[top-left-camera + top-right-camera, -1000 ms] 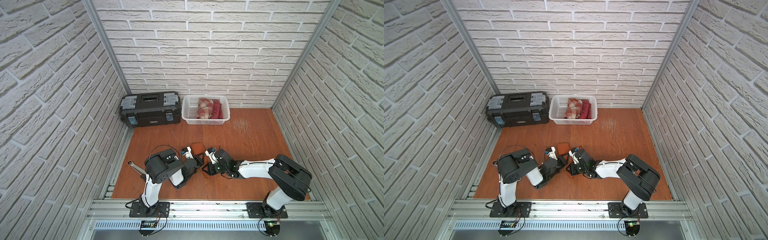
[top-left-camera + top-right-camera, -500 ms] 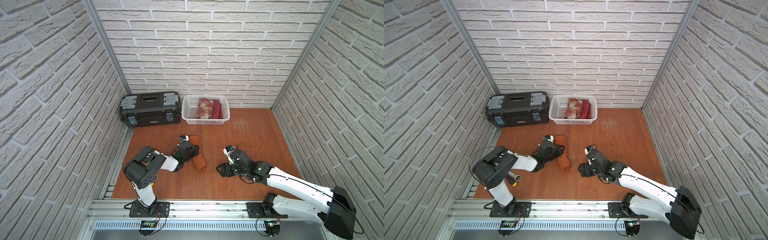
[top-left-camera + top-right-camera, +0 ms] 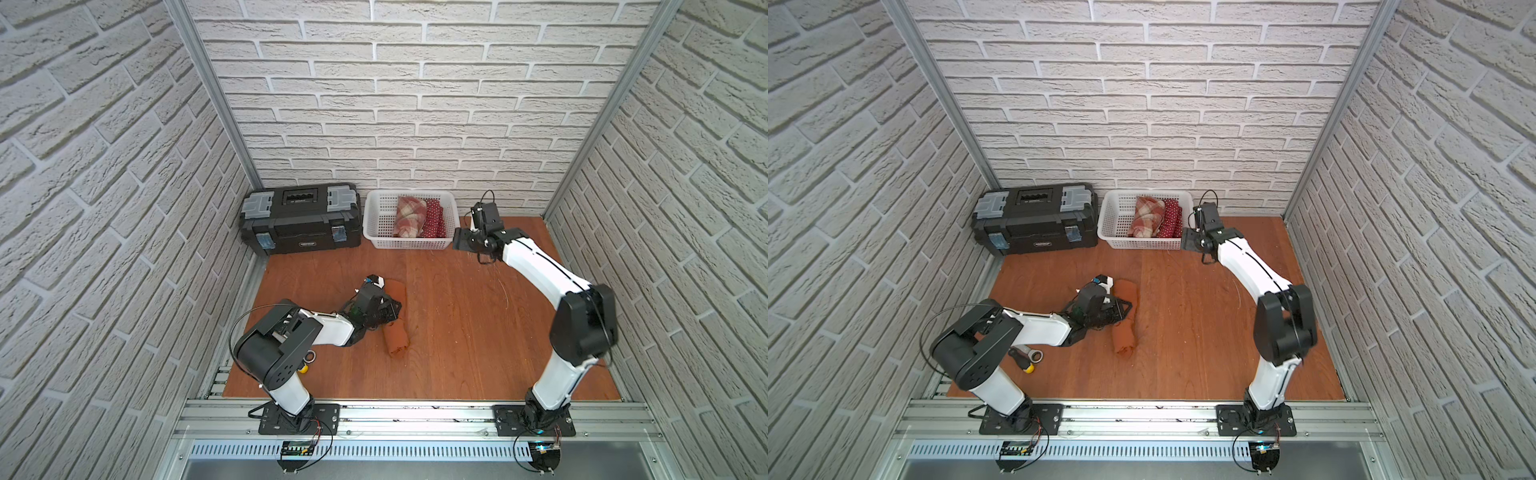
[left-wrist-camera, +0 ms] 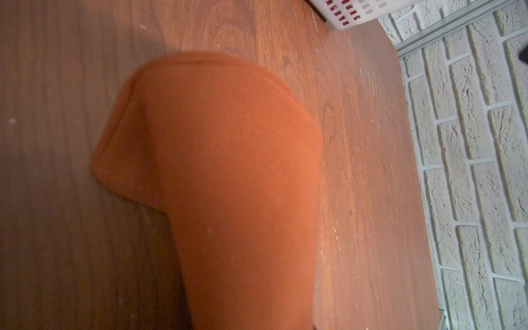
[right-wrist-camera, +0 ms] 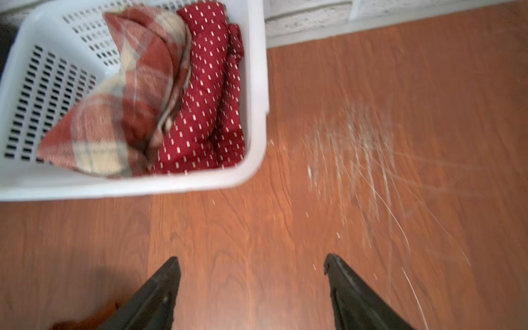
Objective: Roll up the skirts
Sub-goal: Pick up the skirt from the center of the board.
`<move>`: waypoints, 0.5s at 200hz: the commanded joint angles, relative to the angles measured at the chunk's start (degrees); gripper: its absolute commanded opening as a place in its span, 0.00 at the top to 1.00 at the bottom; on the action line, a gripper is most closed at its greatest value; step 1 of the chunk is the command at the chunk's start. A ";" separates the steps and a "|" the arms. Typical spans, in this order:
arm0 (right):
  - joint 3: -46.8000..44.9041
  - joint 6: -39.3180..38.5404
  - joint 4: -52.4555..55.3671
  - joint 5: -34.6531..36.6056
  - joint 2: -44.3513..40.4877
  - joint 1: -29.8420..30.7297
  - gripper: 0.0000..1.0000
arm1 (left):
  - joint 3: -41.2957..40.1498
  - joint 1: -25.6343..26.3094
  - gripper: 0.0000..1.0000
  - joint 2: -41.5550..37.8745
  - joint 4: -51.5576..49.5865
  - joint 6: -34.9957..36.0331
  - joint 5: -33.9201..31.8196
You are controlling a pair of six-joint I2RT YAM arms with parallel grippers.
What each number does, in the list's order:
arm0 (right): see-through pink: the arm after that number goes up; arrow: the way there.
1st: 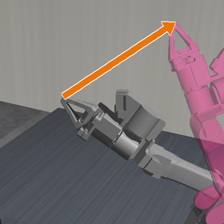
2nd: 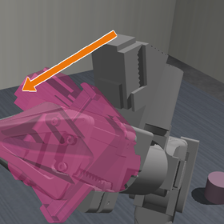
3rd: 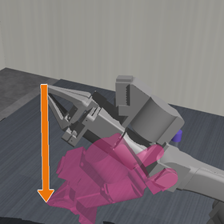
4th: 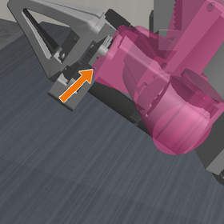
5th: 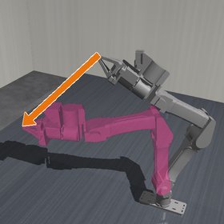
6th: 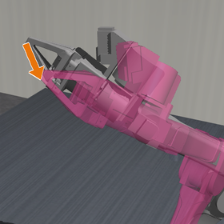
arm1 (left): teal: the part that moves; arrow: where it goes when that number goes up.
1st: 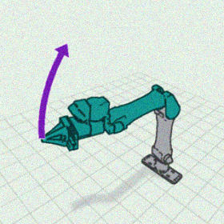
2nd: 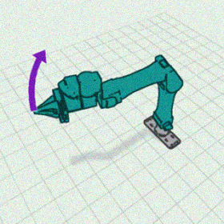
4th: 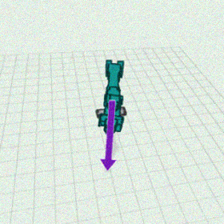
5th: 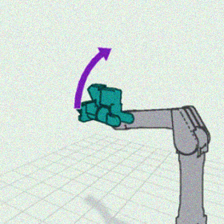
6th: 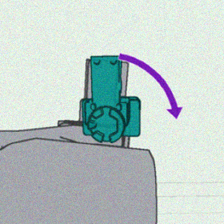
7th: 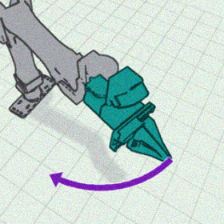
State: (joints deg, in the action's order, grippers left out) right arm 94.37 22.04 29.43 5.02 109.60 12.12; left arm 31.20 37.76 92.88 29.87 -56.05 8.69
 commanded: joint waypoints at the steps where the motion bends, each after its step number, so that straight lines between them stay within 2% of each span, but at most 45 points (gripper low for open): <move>1: 10.12 -2.83 4.00 -3.37 8.74 -1.77 0.22 | -1.22 -0.32 1.00 -3.72 0.55 0.84 2.27; 21: 20.10 -3.77 8.19 -4.00 16.19 -3.31 0.25 | -1.58 -0.32 1.00 -6.91 -0.27 0.33 3.03; 51: 26.22 -5.03 8.56 -6.07 22.67 -4.25 0.31 | -2.32 -0.30 1.00 -12.73 -3.37 -0.08 3.06; 63: 26.83 -4.69 8.31 -7.34 24.39 -4.38 0.42 | -2.29 -0.38 1.00 -15.48 -5.75 0.39 2.44; 80: 27.13 -3.88 8.48 -8.67 25.82 -4.47 0.71 | -1.90 -0.82 1.00 -19.43 -9.16 1.47 2.15; 100: 26.79 -3.08 9.49 -8.48 25.67 -4.57 0.93 | 1.01 -1.28 1.00 -23.63 -15.45 5.09 1.97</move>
State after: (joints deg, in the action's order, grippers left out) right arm 120.86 20.08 36.01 -2.11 135.04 7.49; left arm 29.50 37.26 73.82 20.27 -55.18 10.63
